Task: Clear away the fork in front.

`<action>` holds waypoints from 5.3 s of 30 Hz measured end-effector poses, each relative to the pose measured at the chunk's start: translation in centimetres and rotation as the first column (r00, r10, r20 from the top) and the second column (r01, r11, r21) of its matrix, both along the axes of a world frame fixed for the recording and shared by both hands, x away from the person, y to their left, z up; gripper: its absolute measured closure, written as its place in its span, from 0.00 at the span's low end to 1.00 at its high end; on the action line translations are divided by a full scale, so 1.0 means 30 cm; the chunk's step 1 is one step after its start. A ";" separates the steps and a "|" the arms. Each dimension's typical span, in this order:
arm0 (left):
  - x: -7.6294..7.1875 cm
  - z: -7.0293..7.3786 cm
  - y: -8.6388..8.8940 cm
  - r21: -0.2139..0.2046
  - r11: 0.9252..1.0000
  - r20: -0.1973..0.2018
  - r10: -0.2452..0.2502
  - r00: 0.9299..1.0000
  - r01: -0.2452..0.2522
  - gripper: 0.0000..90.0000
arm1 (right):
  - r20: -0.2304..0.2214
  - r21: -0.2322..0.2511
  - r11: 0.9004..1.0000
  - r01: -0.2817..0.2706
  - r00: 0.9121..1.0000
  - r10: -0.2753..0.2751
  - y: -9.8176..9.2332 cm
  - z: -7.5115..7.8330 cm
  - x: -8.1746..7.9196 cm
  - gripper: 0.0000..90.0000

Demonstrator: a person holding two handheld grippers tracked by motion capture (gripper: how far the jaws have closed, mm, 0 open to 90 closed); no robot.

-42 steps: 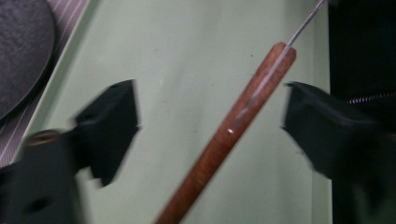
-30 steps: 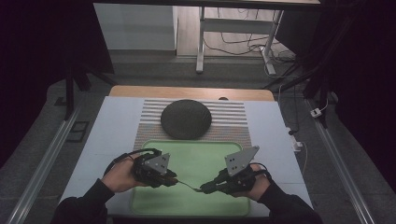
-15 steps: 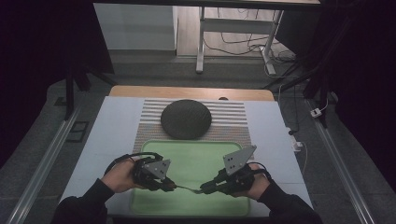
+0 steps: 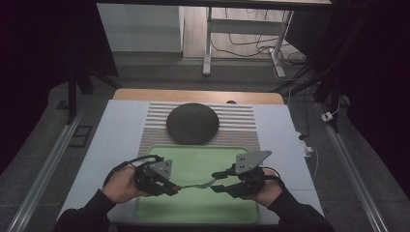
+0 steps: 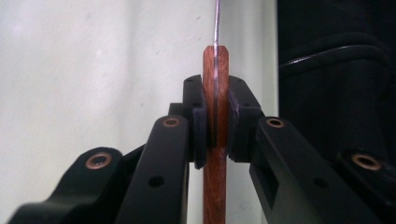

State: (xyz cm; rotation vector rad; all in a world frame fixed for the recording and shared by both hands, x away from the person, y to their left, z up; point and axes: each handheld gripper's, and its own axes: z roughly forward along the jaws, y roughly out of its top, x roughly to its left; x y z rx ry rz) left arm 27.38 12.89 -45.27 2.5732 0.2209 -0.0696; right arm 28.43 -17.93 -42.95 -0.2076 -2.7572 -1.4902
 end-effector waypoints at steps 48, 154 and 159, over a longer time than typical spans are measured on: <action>0.019 -0.151 0.076 0.172 0.704 -0.184 0.710 0.679 -0.689 0.88 | 0.003 -0.095 0.820 0.564 0.824 -0.566 -0.256 -0.072 -0.114 0.00; 0.262 -0.212 0.062 0.074 0.748 -0.196 0.660 0.725 -0.660 0.98 | -0.010 -0.154 0.801 0.578 0.810 -0.587 -0.275 -0.076 -0.130 0.00; 0.272 -0.210 0.117 0.094 0.717 -0.200 0.693 0.692 -0.691 0.98 | -0.014 -0.152 0.801 0.579 0.809 -0.587 -0.275 -0.077 -0.130 0.00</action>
